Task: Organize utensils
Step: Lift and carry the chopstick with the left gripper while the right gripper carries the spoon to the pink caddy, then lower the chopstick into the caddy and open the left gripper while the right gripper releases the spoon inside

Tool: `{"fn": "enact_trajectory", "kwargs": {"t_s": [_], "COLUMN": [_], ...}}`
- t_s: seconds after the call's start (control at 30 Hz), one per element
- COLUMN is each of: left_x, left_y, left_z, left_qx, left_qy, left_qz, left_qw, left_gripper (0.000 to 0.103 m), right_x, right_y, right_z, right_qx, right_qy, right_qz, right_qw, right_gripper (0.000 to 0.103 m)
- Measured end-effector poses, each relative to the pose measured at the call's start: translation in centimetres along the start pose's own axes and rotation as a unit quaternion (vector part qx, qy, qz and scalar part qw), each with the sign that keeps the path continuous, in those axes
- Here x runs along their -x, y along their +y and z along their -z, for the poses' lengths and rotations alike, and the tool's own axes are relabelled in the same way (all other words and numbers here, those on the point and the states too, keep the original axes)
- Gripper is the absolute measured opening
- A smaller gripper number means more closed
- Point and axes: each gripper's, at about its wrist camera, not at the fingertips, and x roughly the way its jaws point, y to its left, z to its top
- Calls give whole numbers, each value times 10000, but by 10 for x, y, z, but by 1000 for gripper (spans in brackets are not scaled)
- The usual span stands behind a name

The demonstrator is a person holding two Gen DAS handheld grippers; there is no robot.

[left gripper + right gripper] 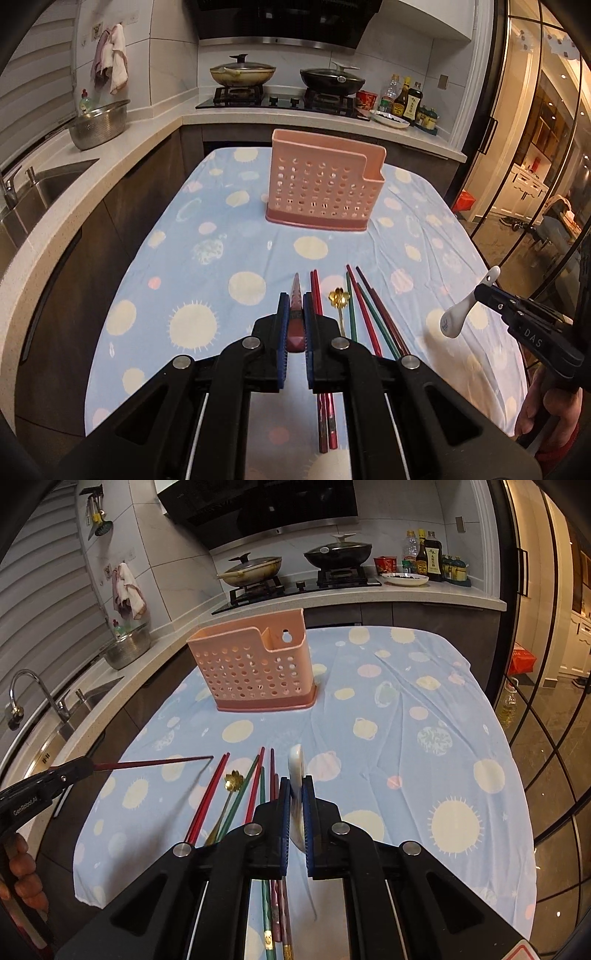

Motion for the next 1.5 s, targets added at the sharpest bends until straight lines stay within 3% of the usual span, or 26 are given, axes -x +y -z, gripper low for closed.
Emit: {"fn": "enact_trajectory", "kwargs": {"t_s": [0.3,0.6,0.87,1.03,1.33,1.5], "left_x": [2,18,11,-18,-83,-90], "left_y": [-5,-7,-2,2,8,6], "left_z": [-79,-176,-248,-266,-257,-252], "left_qx": [-210,-278,-171,-87,-72,-131], "left_qy": [-548,-1335,-1804,-1698,-1101,-1066], "left_qz": [-4,45,48,96,-31,-172], "left_qw": [9983,9906,9834,9854,9939,9941], "left_gripper": [7,7,7,7,7,9], "right_x": [-9,-38,-74,-105,-157,-152], "right_y": [4,14,17,14,2,1], "right_z": [-80,-168,-218,-225,-207,-202], "right_qx": [58,-12,-139,-223,-362,-340], "right_qy": [-400,-653,-708,-501,-5,-137], "right_qz": [-374,-821,-913,-883,-688,-495], "right_qw": [9985,9945,9932,9946,9970,9981], "right_gripper": [6,6,6,6,7,15]}}
